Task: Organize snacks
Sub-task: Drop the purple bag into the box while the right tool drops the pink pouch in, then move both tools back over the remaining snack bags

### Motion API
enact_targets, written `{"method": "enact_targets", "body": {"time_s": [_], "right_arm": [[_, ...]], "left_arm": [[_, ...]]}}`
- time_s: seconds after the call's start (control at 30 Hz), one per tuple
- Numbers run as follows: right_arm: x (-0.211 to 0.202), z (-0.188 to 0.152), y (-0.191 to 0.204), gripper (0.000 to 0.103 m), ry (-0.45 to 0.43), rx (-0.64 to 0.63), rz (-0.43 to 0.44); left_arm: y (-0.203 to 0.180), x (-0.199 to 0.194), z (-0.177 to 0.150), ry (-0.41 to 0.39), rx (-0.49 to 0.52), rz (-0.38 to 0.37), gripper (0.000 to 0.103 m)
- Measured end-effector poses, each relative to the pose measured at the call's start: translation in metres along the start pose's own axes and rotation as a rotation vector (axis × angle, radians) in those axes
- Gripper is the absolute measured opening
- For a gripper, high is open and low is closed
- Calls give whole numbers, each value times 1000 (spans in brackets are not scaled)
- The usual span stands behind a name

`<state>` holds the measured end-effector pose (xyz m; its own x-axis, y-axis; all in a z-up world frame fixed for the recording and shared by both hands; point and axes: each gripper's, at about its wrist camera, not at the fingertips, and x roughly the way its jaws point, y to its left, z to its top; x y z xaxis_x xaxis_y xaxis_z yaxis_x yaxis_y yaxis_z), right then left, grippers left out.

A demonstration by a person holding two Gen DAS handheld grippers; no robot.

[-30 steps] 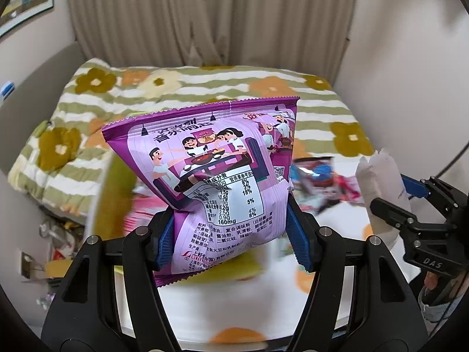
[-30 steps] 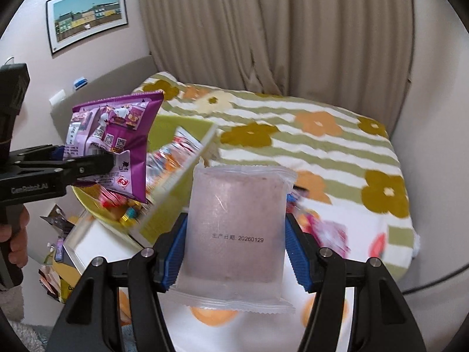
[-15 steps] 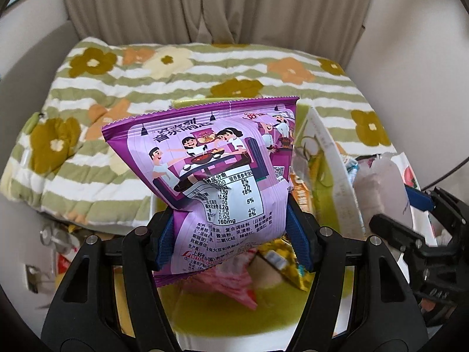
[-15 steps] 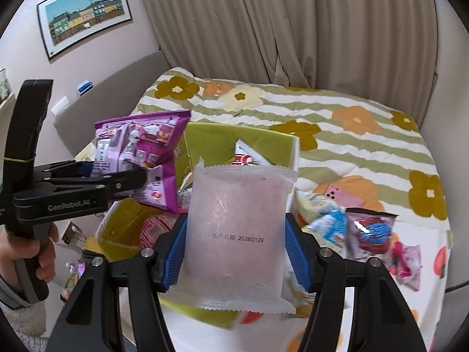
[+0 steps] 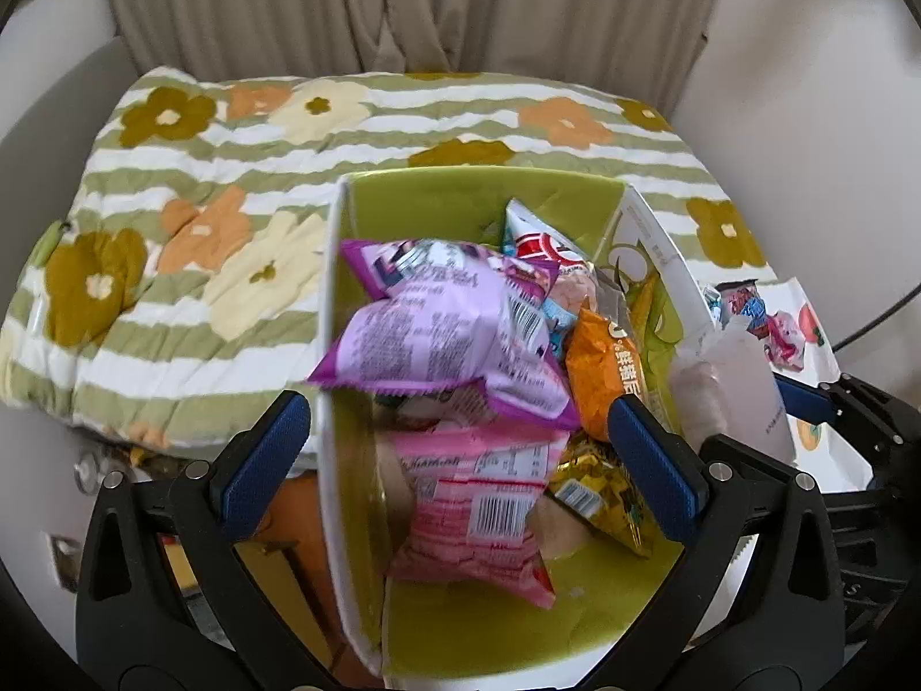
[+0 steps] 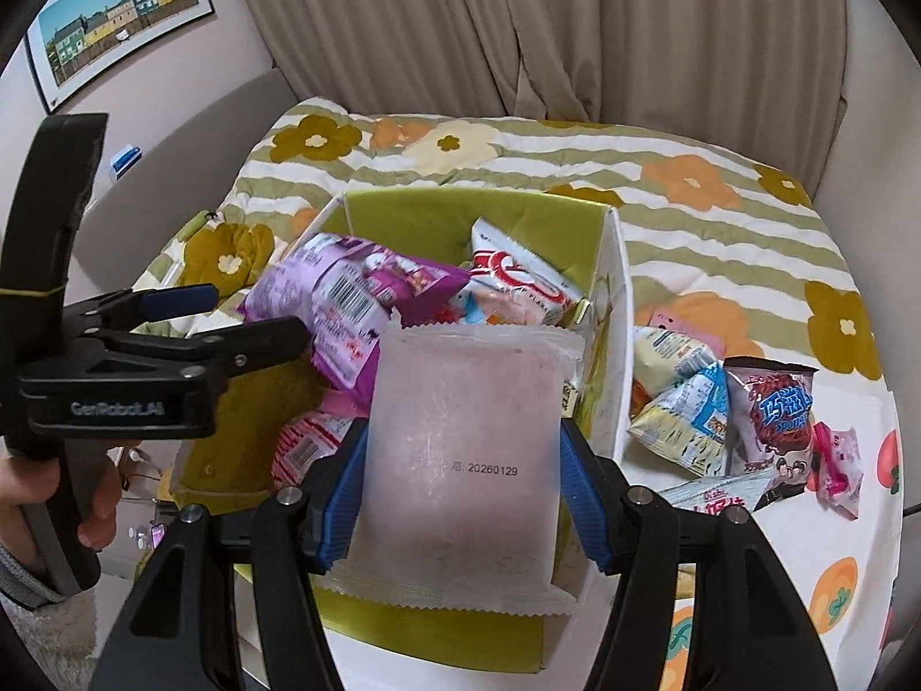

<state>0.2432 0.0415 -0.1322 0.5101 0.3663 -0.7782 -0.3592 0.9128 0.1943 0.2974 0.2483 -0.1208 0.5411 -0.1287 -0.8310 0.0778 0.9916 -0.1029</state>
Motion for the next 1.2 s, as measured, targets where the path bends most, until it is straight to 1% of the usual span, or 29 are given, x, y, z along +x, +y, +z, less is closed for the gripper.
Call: {"method": "enact_targets", "body": {"time_s": [0.17,0.27,0.3,0.37,0.4,0.43,0.47,0.5,0.57,0.67,0.83,1.03,1.2], "right_arm": [[4,-4,7,58,2,-32,52],[12,-5,15,58,27,-39,73],[17,-6,17,59,41,-33,87],[21,-10,20,62,38,-37,121],[22,-12,22,73,36,-49,137],[23,-14,25,90,36,-68,139],[23,-17,26,96,34,-85,133],[23,-20,28,99,28,-102,121],[22,-26,27,99,21,-117,94],[19,-30,22,99,15,-103,86],[6,-26,20,99,-23,-107,55],[-12,-20,18,99,-61,-84,52],[-30,-16,16,99,-93,-63,46]], "left_arm": [[9,-13,-12,-13,-53,16,103],[14,-16,-16,-16,-63,41,103],[16,-18,-18,-20,-70,53,103],[18,-18,-21,-19,-83,57,103],[19,-18,-24,-12,-91,56,103],[19,-16,-26,-5,-95,54,103],[20,-15,-29,4,-98,51,103],[19,-12,-33,16,-99,50,103],[18,-9,-37,31,-97,51,103],[14,-9,-40,33,-95,44,103],[4,-21,-36,3,-68,51,103],[-6,-38,-30,-27,-39,64,103],[-14,-51,-27,-42,-13,60,103]]}}
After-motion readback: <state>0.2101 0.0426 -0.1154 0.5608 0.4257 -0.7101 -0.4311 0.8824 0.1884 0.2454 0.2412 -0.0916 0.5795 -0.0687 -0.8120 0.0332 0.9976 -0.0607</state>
